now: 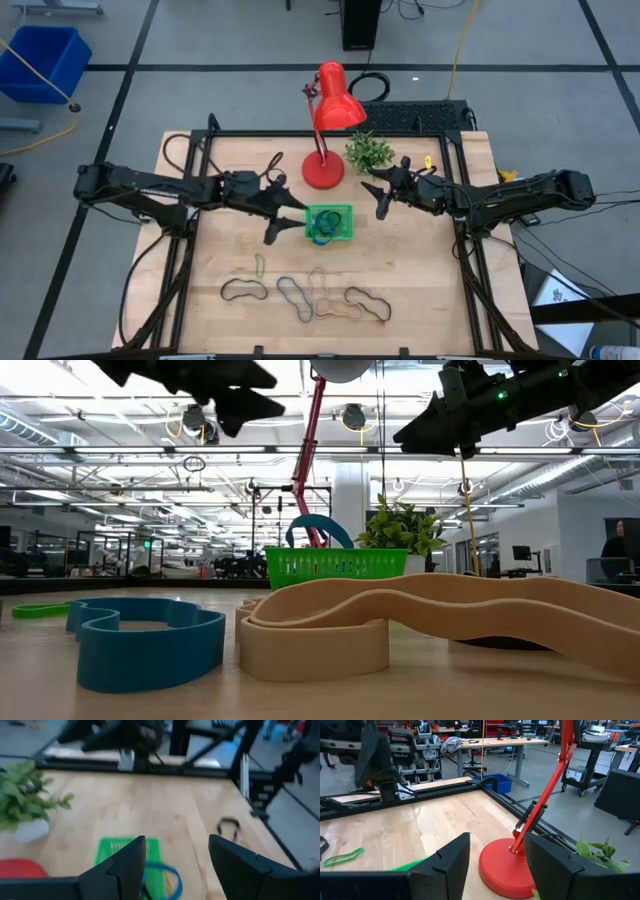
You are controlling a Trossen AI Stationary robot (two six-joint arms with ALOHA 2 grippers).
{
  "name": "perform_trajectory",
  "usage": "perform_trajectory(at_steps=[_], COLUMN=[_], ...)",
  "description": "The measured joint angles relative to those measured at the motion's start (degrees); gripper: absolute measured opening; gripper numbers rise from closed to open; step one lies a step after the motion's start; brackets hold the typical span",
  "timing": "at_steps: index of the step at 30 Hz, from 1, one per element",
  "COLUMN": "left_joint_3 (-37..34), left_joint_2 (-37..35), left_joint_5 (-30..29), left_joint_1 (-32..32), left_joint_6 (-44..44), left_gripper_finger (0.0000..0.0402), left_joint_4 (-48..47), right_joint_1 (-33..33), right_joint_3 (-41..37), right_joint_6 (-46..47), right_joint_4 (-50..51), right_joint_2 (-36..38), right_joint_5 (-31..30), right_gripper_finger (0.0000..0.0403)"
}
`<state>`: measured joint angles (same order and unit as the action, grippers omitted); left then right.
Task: Pick and place rubber bands into bin
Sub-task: Put the yellow rubber band into the green bin
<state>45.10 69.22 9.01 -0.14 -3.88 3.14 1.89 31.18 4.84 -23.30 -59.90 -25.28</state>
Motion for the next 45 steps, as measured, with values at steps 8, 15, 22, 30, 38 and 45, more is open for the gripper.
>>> perform_trajectory(at_steps=[8, 15, 22, 30, 38, 45], left_joint_3=[-0.02, -0.07, -0.07, -0.04, -0.07, 0.0], left_joint_2=[1.65, 8.01, 17.27, 24.74, 29.59, 30.72], left_joint_5=[-9.43, -13.6, -13.65, -13.57, -15.22, -14.86], left_joint_1=[-4.98, -7.5, -7.61, -8.29, -9.26, -9.26], left_joint_6=[-1.14, -4.58, -7.43, -6.02, -5.65, -5.63], left_gripper_finger=[0.0225, 0.0225, 0.0225, 0.0225, 0.0225, 0.0222], left_joint_4=[-16.29, -18.69, -14.99, -9.01, -5.62, -3.65], right_joint_1=[0.0, 0.0, 0.0, 0.0, 0.0, 0.02], right_joint_3=[0.0, 0.0, 0.0, -0.01, 0.0, 0.0], right_joint_6=[-0.28, -1.22, -1.22, -1.23, -1.25, -1.25], right_joint_4=[-0.01, -0.04, 0.0, 0.01, 0.02, 0.01], right_joint_2=[0.0, -0.01, -0.02, -0.02, -0.02, -0.02], right_joint_5=[0.0, -0.04, -0.07, -0.1, -0.13, -0.17], right_gripper_finger=[0.018, 0.018, 0.018, 0.018, 0.018, 0.018])
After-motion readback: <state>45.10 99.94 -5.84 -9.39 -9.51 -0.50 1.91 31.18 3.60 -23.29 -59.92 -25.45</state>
